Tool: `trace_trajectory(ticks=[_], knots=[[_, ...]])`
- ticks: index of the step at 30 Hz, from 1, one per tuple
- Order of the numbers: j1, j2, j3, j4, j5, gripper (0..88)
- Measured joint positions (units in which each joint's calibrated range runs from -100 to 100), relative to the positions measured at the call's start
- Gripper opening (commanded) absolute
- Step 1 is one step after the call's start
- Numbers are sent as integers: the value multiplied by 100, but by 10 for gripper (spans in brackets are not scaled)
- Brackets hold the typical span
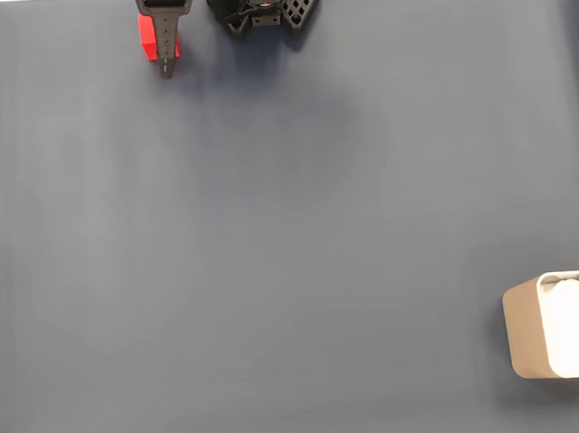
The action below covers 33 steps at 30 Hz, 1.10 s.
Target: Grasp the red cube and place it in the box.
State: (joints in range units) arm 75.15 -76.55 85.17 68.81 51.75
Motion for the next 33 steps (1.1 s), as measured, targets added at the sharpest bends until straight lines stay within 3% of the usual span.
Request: trace_trajectory(ticks=[18, 33], knots=[[30, -165, 307, -183, -15, 355], [30, -165, 325, -223, -15, 193]])
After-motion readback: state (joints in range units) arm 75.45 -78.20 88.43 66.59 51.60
